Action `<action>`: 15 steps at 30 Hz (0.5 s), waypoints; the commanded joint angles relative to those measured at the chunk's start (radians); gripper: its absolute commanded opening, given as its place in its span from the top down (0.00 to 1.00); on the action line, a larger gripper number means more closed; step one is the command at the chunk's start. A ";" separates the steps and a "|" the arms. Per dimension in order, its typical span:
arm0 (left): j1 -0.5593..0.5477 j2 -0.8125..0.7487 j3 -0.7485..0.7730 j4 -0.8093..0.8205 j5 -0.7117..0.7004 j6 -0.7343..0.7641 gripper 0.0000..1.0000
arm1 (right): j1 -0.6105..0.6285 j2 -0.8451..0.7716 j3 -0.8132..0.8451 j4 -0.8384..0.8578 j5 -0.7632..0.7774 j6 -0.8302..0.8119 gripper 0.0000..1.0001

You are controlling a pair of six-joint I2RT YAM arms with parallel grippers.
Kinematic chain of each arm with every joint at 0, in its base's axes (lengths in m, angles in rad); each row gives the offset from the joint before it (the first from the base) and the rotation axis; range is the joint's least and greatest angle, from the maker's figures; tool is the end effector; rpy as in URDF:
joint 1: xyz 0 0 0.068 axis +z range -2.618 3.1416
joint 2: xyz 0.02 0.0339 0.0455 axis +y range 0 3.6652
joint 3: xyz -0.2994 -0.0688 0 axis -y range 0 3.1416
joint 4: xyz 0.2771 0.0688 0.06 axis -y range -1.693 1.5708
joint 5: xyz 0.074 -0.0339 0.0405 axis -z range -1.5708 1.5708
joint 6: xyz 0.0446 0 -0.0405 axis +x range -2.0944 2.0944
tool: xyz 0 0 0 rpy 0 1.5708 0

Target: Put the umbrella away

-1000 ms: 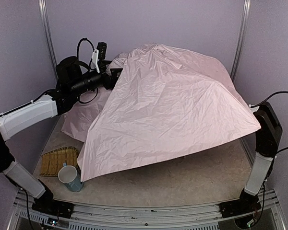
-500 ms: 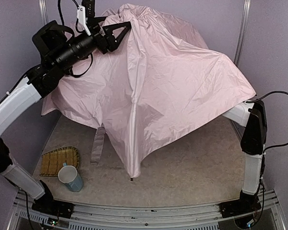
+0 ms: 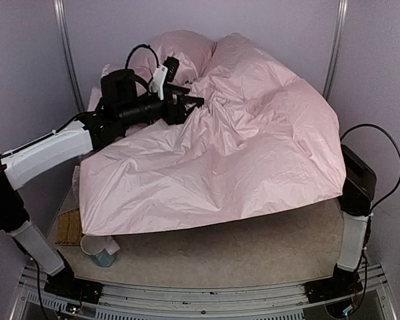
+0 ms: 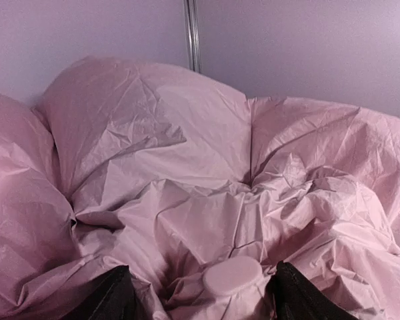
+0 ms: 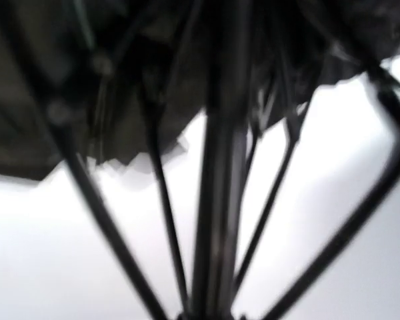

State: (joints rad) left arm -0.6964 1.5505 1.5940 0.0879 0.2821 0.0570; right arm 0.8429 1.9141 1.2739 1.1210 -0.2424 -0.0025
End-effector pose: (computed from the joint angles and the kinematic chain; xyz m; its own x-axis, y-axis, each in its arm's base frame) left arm 0.3020 -0.2687 0.5001 0.1475 -0.0520 -0.9877 0.8207 0.5637 0.0929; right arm 0.3132 0.3676 0.3323 0.3099 0.3441 -0.8863 -0.8656 0.4878 -0.1132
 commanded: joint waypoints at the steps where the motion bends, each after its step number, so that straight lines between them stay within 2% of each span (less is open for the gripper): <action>1: 0.014 0.188 -0.243 -0.092 0.199 -0.097 0.34 | 0.020 0.155 -0.340 0.349 -0.073 0.004 1.00; 4: 0.025 0.126 -0.486 0.041 0.221 -0.148 0.35 | 0.038 0.165 -0.400 0.242 -0.025 -0.091 1.00; 7: 0.009 0.021 -0.658 0.132 0.173 -0.152 0.31 | 0.029 0.143 -0.451 0.265 0.019 -0.102 1.00; 10: 0.019 -0.004 -0.676 0.143 0.158 -0.146 0.30 | 0.005 0.105 -0.425 0.211 0.011 -0.098 1.00; 13: 0.007 -0.008 -0.584 0.082 0.157 -0.106 0.31 | -0.018 0.041 -0.379 0.161 0.019 -0.096 1.00; 15: -0.002 -0.035 -0.522 0.078 0.150 -0.087 0.28 | -0.029 -0.011 -0.339 0.116 0.022 -0.096 1.00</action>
State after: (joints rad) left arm -0.6754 1.5517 0.9691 0.1707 0.4274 -0.0669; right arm 0.8463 2.0495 0.8265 1.1786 -0.2337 -0.0872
